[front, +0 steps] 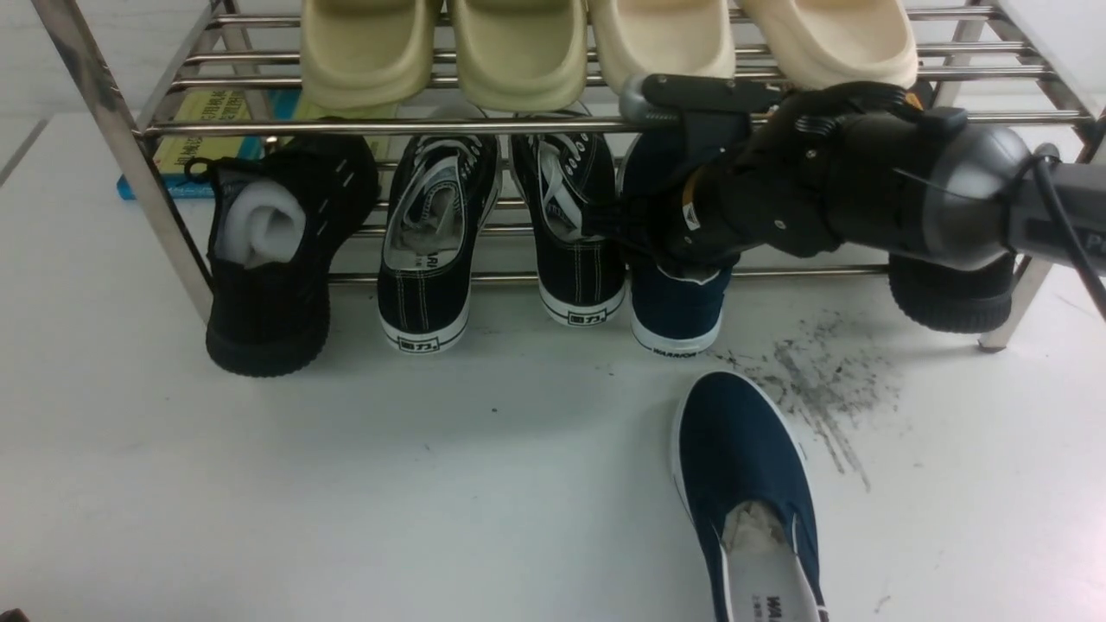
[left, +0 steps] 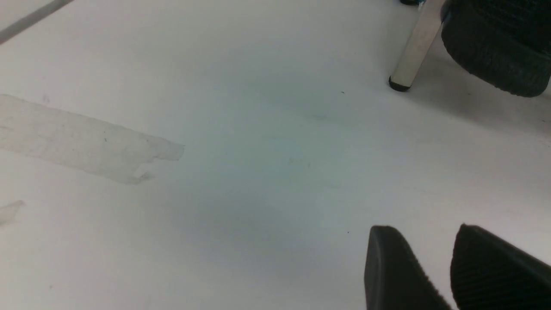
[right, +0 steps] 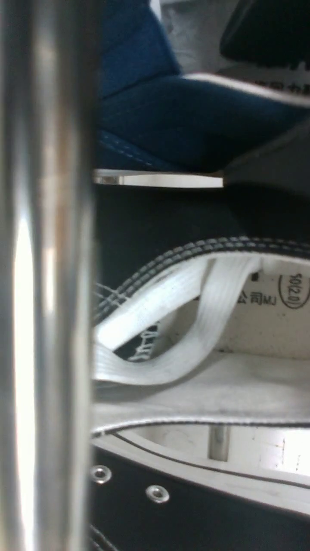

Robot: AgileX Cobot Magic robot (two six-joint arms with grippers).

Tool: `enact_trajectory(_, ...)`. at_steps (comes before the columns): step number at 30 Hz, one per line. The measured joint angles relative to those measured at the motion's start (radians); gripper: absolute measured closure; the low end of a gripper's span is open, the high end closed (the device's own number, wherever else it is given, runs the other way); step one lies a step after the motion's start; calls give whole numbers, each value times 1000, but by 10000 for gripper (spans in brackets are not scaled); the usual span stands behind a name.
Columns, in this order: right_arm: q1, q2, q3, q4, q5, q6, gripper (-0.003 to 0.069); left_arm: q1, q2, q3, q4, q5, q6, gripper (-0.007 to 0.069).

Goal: Take the shoes off the shelf with your hand on the white table.

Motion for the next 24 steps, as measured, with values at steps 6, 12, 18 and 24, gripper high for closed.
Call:
enact_trajectory(6,-1,-9,0,8,5,0,618,0,0,0,0,0,0,383)
enact_trajectory(12,-1,-85,1,14,154,-26,615,0,0,0,0,0,0,383)
enact_trajectory(18,56,-198,33,31,405,-128,615,0,0,0,0,0,0,383)
enact_trajectory(24,148,-279,81,38,511,-144,615,0,0,0,0,0,0,383)
